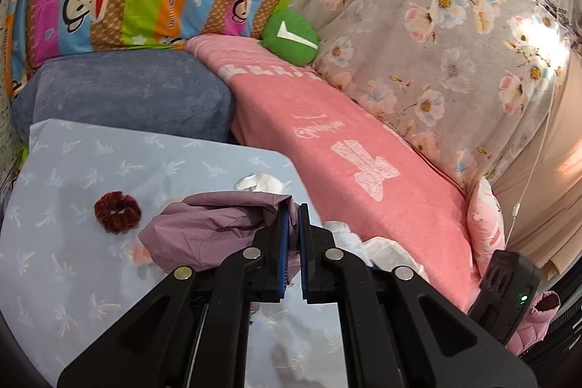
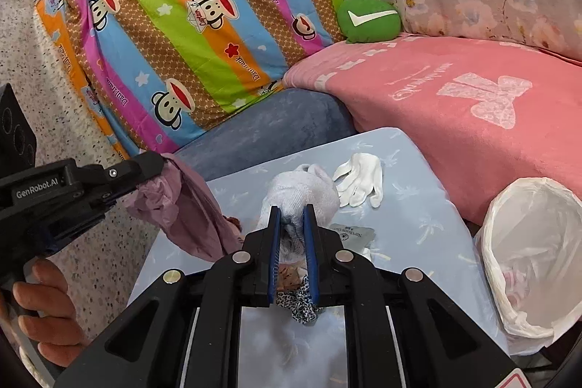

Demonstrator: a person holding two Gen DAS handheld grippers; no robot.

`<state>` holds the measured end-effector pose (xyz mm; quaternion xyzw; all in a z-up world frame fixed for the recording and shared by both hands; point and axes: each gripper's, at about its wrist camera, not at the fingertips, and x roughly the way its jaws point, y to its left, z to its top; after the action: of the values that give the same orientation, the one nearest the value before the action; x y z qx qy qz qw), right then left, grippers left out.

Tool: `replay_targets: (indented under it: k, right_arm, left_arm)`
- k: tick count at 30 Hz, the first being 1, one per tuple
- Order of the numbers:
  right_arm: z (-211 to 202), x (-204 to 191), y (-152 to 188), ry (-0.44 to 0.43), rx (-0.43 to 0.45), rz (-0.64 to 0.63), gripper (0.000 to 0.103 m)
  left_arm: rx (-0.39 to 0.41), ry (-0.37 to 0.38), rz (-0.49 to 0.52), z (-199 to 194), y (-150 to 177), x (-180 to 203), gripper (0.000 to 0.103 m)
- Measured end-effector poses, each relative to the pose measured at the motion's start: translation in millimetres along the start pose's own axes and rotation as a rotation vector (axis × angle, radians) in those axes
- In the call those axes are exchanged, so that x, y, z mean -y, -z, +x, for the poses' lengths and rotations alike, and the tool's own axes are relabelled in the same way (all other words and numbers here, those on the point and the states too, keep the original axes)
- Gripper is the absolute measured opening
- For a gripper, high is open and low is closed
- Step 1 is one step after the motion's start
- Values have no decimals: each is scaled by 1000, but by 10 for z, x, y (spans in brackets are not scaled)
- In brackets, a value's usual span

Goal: Collect trash
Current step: 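Grasp the white sock with the right tool while the left tool holds the lilac pouch, then carry the pouch and sock over the bin and open both tools to drop them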

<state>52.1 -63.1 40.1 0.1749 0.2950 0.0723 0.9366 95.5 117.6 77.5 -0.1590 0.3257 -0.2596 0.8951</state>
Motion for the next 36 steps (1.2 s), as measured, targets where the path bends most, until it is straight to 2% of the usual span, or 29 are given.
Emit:
replay_targets:
  k: [7,14,25,36]
  right_arm:
    - [-170,172,-11,14,29,23,12]
    - [-310,459,-10,47,47,54,12]
    - [-493,1037,70,134,64,128,12]
    - [-751,1711,144,259,92,214,12]
  left_arm:
    - [1,37,51,42,-2,314,5]
    - [-47,68,90,234,104,570,5]
    - [-155,97,166,616,402,959,5]
    - [-221,182,264,960,562,1520,5]
